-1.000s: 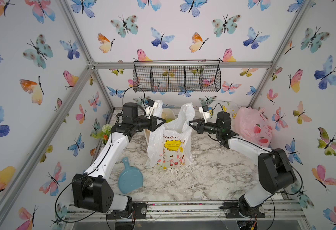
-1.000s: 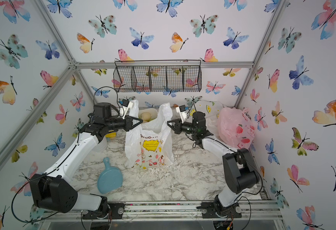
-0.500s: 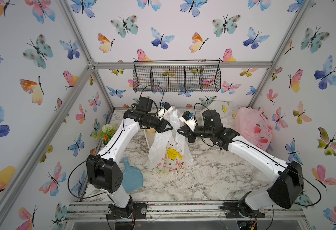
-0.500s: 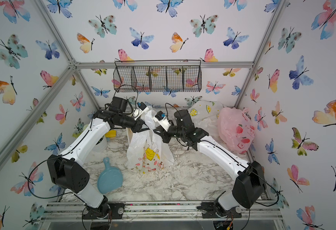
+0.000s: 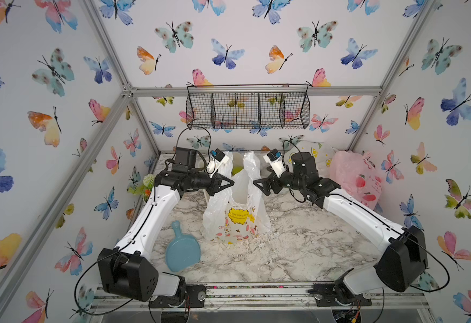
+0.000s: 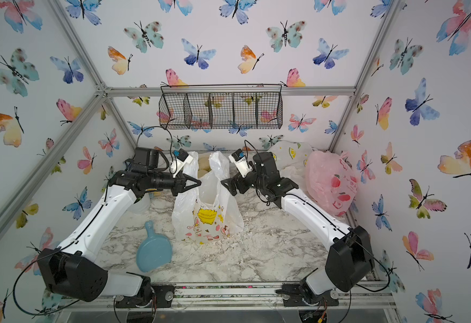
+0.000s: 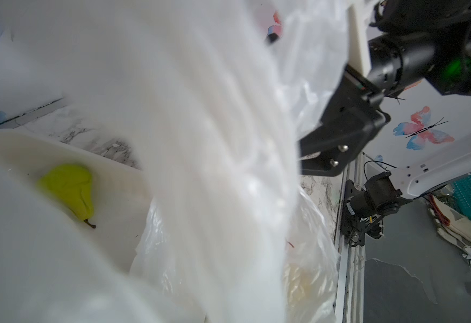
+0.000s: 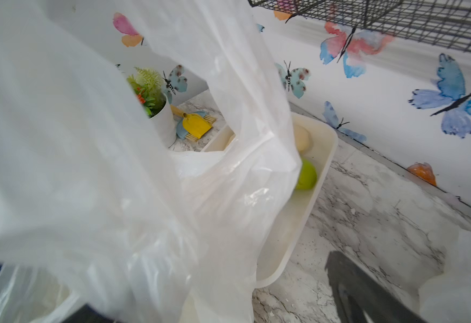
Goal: Place the pears into plastic bags & tie knots
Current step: Tie the plastic bag at the center of the board.
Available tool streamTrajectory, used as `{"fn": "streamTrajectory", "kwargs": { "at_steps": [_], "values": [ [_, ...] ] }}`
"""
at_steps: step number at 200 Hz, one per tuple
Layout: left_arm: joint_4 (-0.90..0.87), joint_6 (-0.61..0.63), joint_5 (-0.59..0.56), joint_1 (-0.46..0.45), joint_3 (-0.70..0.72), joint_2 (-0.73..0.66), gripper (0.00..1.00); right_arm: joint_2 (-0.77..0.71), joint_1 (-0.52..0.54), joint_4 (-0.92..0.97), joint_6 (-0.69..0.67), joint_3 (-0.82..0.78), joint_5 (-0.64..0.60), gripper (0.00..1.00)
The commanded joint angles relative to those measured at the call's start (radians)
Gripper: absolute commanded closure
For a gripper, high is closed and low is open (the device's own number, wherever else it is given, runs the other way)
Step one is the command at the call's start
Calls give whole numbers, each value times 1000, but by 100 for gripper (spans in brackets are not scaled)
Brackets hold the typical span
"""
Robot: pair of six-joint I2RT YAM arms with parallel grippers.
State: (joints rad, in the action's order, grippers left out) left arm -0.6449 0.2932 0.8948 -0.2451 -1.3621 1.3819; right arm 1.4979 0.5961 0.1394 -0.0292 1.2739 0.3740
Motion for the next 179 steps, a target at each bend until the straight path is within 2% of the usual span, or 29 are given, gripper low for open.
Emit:
{"fn": "streamTrajectory", "kwargs": {
  "at_steps": [1, 21, 30, 57, 77, 95, 130, 171, 179],
  "values": [
    [79, -33, 53, 0, 21, -1, 97, 65, -31, -26, 33, 80, 123, 2],
    [90, -45, 43, 0, 17, -3, 98, 118, -32, -15, 70, 175, 338, 2],
    [94, -48, 41, 0, 14, -6, 98, 116, -32, -50, 105, 176, 391, 2],
    [115, -60, 40, 0, 27, -18, 98, 95, -32, -126, 119, 156, 386, 2],
    [122, -65, 39, -1, 31, -20, 98, 181, -32, -55, 83, 254, 393, 2],
    [125, -66, 37, 0, 32, -23, 98, 232, -32, -102, 113, 295, 423, 2],
    [130, -66, 46, 0, 41, -32, 98, 329, -32, -48, 45, 395, 376, 2],
    [139, -72, 49, 0, 47, -30, 98, 502, -31, 31, 33, 624, 456, 1],
    [140, -71, 45, 0, 51, -36, 98, 513, -32, 16, 56, 649, 483, 17]
  ]
}}
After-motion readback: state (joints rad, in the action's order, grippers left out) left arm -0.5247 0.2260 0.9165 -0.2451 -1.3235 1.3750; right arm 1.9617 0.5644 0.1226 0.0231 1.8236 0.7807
